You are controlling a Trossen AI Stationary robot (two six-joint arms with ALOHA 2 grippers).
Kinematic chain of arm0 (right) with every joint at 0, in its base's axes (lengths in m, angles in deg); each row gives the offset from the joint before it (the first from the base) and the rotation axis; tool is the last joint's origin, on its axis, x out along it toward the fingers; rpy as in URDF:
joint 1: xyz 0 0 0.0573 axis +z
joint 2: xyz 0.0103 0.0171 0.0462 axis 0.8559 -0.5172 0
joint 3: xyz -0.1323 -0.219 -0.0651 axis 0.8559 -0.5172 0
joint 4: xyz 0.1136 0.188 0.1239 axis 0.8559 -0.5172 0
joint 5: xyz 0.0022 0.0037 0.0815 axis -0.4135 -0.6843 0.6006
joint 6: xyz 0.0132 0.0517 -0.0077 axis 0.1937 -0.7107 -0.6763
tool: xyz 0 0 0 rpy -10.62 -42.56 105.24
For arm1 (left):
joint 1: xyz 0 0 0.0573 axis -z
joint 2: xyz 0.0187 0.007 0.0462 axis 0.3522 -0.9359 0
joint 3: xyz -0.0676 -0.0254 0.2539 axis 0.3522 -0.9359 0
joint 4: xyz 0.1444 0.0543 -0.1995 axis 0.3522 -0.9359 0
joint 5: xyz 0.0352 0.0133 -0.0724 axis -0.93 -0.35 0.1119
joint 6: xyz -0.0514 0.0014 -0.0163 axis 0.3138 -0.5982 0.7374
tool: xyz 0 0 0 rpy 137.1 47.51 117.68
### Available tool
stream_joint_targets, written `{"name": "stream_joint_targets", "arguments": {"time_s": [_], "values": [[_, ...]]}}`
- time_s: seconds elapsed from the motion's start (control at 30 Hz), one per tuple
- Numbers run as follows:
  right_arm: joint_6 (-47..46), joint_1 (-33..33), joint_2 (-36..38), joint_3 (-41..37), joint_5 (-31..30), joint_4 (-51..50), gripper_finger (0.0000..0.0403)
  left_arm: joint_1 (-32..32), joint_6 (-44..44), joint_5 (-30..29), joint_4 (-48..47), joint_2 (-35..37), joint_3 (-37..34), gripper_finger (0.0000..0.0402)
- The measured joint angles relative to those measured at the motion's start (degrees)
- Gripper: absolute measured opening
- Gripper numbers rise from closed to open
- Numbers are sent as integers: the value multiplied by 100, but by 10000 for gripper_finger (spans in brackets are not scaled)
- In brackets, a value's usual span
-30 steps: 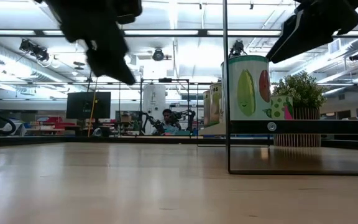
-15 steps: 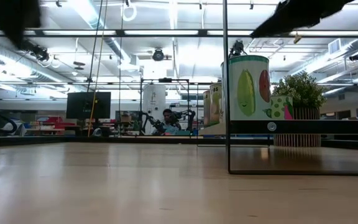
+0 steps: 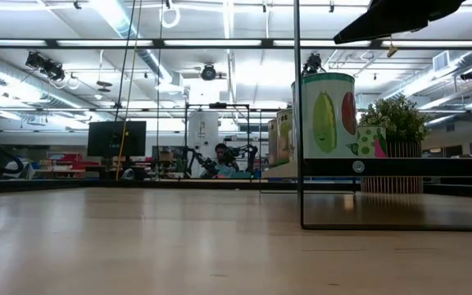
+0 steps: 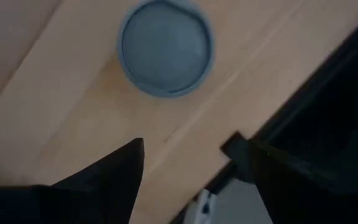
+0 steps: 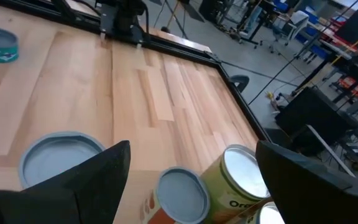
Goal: Pick and place cans onto a shelf
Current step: Put the canned tuna can on the shelf
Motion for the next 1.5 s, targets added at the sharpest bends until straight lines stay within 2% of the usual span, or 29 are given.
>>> {"name": "stream_joint_targets", "arguments": {"time_s": [0.17,0.37,0.57,0.73,1.03,1.17,1.4,1.5], "values": [[-8,0,0,0,40,14,354,144,-6,79,-15,-485,0,296],[-74,0,0,2,93,24,354,84,-342,83,-1,-852,0,344],[-124,0,0,2,208,31,354,-124,-1140,73,0,-1059,0,385],[-190,0,0,4,310,29,354,-345,-2124,-109,2,-1221,0,389],[-292,0,-2,7,355,-8,354,-706,-3164,-106,41,-1367,0,385],[-318,0,-2,9,355,-27,354,-847,-3342,-40,92,-1372,2,361],[-336,0,-2,9,385,-37,354,-1182,-3408,228,115,-1374,2,294],[-336,0,-2,9,397,-42,354,-1461,-3670,380,199,-1370,52,291]]}}
